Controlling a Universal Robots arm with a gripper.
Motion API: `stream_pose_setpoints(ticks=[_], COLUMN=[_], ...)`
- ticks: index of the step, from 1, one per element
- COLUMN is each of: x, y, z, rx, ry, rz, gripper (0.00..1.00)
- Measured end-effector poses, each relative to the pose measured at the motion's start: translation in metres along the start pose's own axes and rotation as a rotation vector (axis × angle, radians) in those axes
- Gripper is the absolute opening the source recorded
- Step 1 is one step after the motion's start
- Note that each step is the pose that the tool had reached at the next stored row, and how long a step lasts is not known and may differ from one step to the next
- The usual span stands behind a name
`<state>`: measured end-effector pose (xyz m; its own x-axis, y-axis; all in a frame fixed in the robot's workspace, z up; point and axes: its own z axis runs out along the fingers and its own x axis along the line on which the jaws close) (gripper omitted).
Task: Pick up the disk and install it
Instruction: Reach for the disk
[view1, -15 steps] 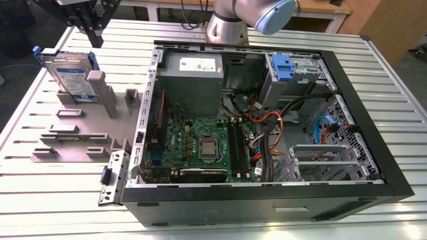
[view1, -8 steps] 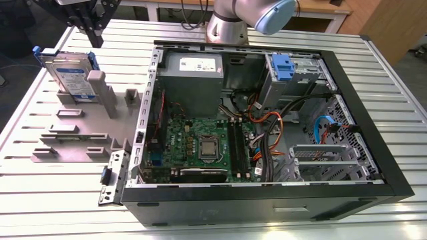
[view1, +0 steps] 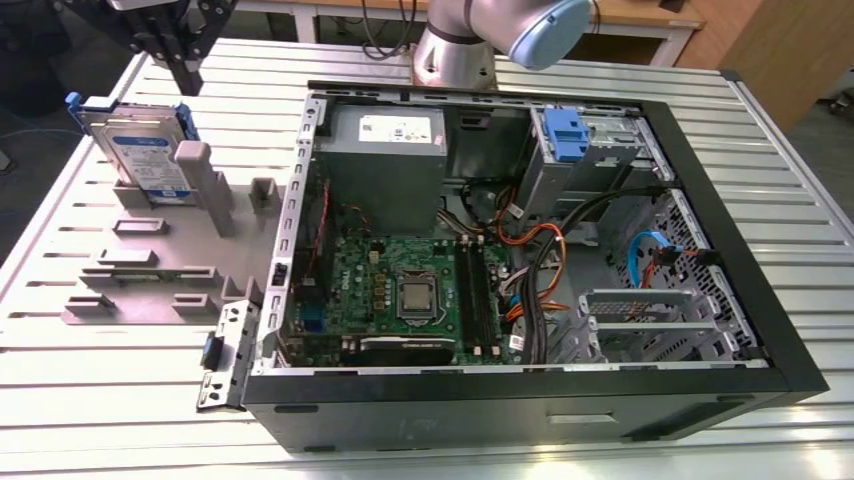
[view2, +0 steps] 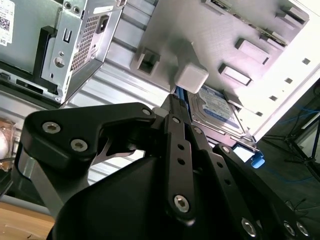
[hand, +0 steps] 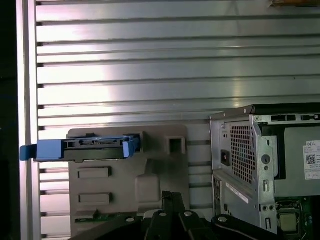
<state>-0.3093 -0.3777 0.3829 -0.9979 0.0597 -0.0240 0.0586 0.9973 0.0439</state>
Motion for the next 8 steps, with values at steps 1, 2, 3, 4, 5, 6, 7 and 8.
stream_pose_setpoints(ticks=[1, 2, 3, 4, 5, 6, 7, 8], x=[0.0004, 0.0009, 0.0012, 0.0018, 0.0025, 0.0034, 0.0043, 0.0056], y=[0.0002, 0.0004, 0.0006, 0.0009, 0.0013, 0.0018, 0.0022, 0.0027], z=[0.0002, 0.0004, 0.0005, 0.0006, 0.0008, 0.0010, 0.0013, 0.0015], rx=[-0.0002, -0.0004, -0.0005, -0.0006, -0.0008, -0.0009, -0.0012, -0.0012], ry=[0.0003, 0.0005, 0.0008, 0.0011, 0.0013, 0.0014, 0.0014, 0.0016], rz=[-0.007, -0.014, -0.020, -0.026, -0.031, -0.035, -0.038, -0.041], gripper=[0.11, 0.11, 0.11, 0.11, 0.11, 0.11, 0.11, 0.11])
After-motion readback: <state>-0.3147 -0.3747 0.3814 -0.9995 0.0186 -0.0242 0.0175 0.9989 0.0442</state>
